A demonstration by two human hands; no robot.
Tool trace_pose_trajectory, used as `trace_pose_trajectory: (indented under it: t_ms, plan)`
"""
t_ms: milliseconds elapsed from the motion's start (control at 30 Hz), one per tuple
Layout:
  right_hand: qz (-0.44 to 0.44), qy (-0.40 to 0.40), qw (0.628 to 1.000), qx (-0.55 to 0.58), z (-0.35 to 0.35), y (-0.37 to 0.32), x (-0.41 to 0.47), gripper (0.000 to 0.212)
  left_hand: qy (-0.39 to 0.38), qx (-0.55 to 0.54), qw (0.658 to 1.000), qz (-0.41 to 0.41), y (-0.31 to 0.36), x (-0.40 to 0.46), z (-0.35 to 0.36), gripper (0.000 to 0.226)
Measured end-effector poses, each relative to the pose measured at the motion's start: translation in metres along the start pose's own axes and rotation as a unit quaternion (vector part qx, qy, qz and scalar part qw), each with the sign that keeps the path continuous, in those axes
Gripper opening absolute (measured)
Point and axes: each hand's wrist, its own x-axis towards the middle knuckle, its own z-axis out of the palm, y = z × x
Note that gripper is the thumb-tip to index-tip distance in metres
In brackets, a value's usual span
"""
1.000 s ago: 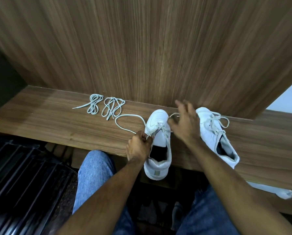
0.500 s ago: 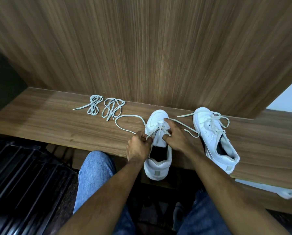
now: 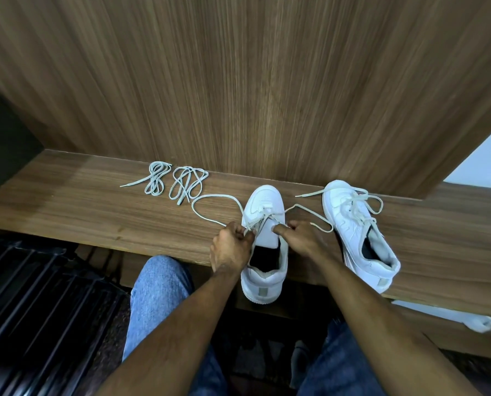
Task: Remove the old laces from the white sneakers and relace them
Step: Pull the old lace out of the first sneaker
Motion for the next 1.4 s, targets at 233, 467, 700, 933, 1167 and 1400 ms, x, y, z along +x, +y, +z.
trace_pose_trajectory:
  t_ms: [233,467,700,933,1167,1400]
  plan:
    - [-0.173,0.088,0.981,0.024,0.008,-0.011,0.012,0.042,-0.001,0.001,1.000,0.001,0.000,0.002,0.001,0.022]
    - [-0.093,0.071,0.993,-0.005,0.004,-0.023,0.030,0.013,0.005,0.013,1.000,0.000,0.000,0.002,0.001,0.021]
    - [-0.060,0.052,0.997,0.006,0.001,-0.011,0.030,0.024,0.007,0.014,1.000,0.005,0.000,0.004,0.002,0.021]
    - [-0.016,0.220,0.959,0.176,-0.022,-0.004,0.014,0.011,0.008,0.003,1.000,0.006,-0.001,0.004,0.002,0.020]
    - [-0.117,0.062,0.991,-0.036,0.008,-0.003,-0.013,0.033,0.008,0.017,1.000,0.005,0.001,0.005,0.002,0.020]
    - [-0.035,0.133,0.976,0.169,0.014,0.012,-0.013,0.009,-0.033,-0.268,0.959,-0.088,-0.016,0.013,0.000,0.033]
